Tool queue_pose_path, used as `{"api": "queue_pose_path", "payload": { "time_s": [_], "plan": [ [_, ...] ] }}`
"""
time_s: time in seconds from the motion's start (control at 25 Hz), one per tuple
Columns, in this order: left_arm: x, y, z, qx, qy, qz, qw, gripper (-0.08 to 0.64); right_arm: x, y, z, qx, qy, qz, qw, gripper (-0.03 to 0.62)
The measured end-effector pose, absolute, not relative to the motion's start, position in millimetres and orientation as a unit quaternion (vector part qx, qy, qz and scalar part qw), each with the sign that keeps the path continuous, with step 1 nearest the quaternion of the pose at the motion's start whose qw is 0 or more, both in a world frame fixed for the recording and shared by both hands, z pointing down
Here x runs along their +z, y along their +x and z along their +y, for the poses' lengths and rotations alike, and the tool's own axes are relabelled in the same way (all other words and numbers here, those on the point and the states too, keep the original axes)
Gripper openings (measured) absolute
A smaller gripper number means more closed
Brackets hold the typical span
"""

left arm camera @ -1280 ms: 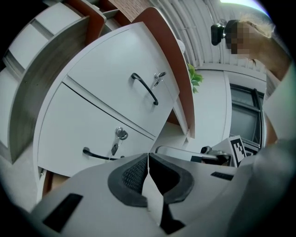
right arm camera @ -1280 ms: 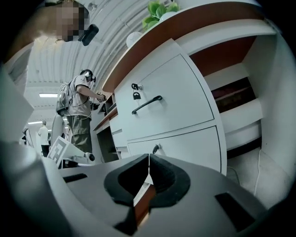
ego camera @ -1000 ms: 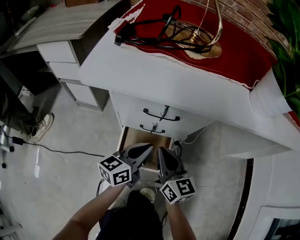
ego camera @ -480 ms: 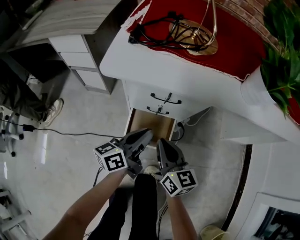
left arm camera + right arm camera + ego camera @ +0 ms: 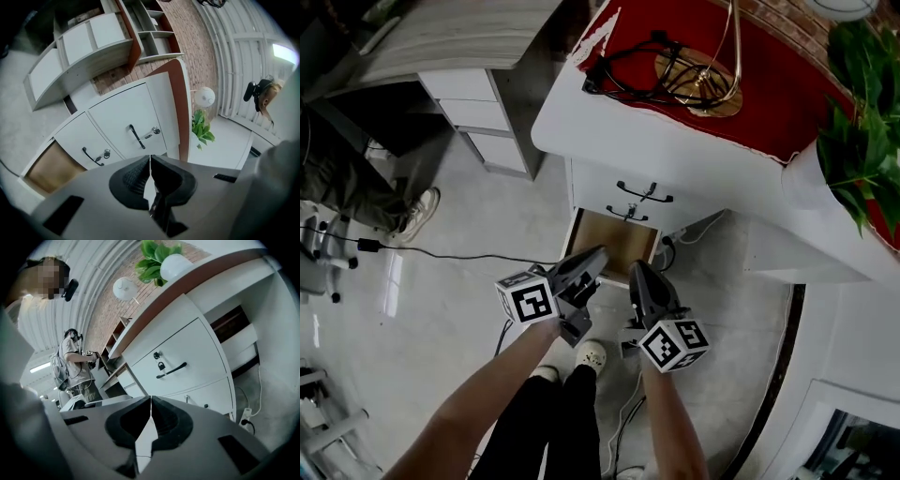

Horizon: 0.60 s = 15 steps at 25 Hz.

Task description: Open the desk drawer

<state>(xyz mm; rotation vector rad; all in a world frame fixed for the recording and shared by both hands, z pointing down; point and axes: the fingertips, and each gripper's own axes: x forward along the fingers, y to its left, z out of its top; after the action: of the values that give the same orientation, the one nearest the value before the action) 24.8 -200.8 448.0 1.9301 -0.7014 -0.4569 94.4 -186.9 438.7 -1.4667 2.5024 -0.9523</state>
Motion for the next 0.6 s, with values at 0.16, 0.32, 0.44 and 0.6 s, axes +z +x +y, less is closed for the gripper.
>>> {"api": "queue_pose_path", "payload": {
  "time_s": [0.16, 0.32, 0.44, 0.6],
  "plan": [
    [444.4, 24.0, -223.2, -0.237, 0.764, -0.305, 0.518, 0.017, 453.8, 104.2, -204.5, -0.366, -0.484, 0.79, 0.084, 0.018],
    [443.9, 25.2, -244.9, -0.268, 0.756, -0.304, 0.515, 0.018, 460.0, 108.6, -218.5, -0.407, -0.473, 0.77, 0.13, 0.018],
    [445.3, 21.3, -256.5, -0.293, 0.745, -0.301, 0.518, 0.018, 457.5, 108.0, -228.2, -0.432, -0.446, 0.763, 0.179, 0.018],
    [446.1, 29.5, -260.0, -0.283, 0.753, -0.283, 0.523, 0.018, 447.5, 113.8, -248.4, -0.453, -0.425, 0.743, 0.248, 0.021]
  ]
}}
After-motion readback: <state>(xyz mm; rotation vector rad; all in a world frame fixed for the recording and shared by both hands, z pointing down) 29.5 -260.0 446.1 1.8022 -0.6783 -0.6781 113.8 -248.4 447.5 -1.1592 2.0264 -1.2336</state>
